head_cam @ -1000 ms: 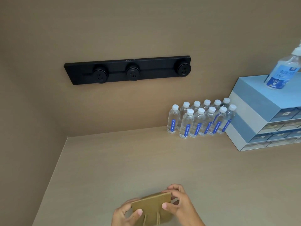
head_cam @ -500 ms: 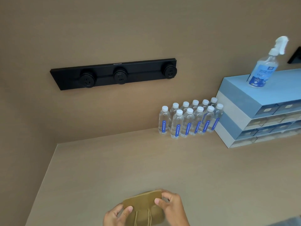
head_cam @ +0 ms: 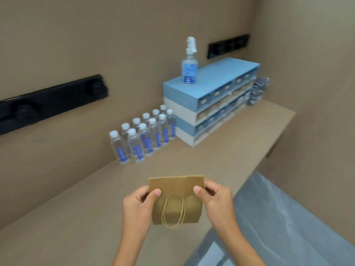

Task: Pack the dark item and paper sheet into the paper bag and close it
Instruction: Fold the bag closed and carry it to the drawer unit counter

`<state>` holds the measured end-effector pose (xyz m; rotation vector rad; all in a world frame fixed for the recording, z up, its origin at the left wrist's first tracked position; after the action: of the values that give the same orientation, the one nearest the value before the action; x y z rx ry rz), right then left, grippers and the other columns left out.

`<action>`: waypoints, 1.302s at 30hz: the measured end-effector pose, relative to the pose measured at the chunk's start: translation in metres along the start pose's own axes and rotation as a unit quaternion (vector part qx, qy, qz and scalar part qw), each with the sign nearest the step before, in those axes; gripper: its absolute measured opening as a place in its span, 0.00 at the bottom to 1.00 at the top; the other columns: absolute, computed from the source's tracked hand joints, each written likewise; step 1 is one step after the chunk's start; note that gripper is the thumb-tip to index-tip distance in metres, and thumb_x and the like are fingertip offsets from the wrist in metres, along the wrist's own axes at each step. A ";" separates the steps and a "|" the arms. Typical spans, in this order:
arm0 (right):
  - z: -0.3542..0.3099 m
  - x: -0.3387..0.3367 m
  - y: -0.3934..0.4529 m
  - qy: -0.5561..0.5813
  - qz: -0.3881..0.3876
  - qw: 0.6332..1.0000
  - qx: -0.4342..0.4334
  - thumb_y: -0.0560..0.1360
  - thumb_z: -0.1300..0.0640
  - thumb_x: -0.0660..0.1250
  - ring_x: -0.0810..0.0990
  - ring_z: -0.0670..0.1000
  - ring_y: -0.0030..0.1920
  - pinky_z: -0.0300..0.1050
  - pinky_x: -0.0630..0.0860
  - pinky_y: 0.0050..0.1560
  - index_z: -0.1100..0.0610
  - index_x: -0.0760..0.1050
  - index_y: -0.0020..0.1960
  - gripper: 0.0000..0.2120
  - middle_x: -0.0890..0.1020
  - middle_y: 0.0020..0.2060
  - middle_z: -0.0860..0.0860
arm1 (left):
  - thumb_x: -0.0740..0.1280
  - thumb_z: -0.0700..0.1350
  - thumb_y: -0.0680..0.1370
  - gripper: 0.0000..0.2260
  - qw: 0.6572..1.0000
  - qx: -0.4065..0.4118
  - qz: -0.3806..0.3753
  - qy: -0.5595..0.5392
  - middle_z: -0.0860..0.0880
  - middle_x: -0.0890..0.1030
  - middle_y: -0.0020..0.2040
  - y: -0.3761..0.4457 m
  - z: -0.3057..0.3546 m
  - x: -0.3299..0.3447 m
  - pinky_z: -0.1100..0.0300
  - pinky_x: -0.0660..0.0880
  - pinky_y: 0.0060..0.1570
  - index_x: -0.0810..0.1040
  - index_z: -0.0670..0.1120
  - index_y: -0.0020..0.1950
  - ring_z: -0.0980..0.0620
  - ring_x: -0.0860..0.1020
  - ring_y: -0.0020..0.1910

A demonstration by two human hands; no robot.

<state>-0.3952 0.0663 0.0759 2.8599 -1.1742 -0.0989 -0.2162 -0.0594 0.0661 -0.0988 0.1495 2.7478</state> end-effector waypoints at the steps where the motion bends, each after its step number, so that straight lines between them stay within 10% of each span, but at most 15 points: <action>1: -0.006 -0.031 -0.004 0.001 0.040 0.999 -0.008 0.73 0.70 0.69 0.84 0.44 0.41 0.33 0.77 0.44 0.55 0.85 0.40 0.12 0.88 0.39 0.47 | 0.71 0.42 0.70 0.04 0.999 0.014 -0.039 -0.008 0.52 0.83 0.30 0.001 0.010 0.030 0.61 0.73 0.35 0.85 0.50 0.38 0.58 0.75 0.31; 7: -0.024 -0.167 -0.033 -0.035 0.190 0.981 -0.027 0.73 0.67 0.69 0.84 0.44 0.40 0.32 0.77 0.40 0.54 0.85 0.41 0.10 0.87 0.38 0.47 | 0.71 0.33 0.74 0.18 0.977 0.062 -0.203 -0.030 0.57 0.85 0.32 -0.014 0.047 0.175 0.71 0.73 0.32 0.86 0.56 0.36 0.64 0.77 0.30; 13: -0.024 -0.311 -0.066 -0.055 0.305 0.950 -0.028 0.74 0.67 0.69 0.84 0.53 0.41 0.48 0.79 0.44 0.56 0.84 0.41 0.09 0.87 0.39 0.51 | 0.71 0.38 0.74 0.10 0.947 0.064 -0.313 -0.039 0.51 0.87 0.37 -0.060 0.068 0.325 0.66 0.77 0.35 0.86 0.52 0.41 0.58 0.81 0.34; 39: 0.008 -0.705 0.125 -0.079 0.398 0.914 -0.013 0.74 0.68 0.68 0.83 0.48 0.40 0.43 0.77 0.43 0.56 0.84 0.41 0.10 0.87 0.39 0.50 | 0.69 0.46 0.73 0.06 0.909 0.072 -0.408 -0.042 0.37 0.84 0.40 -0.004 0.095 0.800 0.37 0.78 0.43 0.85 0.46 0.43 0.38 0.82 0.40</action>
<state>-0.9839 0.4728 0.1051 2.1485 -2.2260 -0.3042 -0.9577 0.2543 0.0880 0.0029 0.2262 1.8917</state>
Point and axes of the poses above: each hand's wrist, its own y-axis towards the middle knuckle, its own x-axis out of the palm, z = x × y, the point moved 7 cm from there along y, towards the middle knuckle
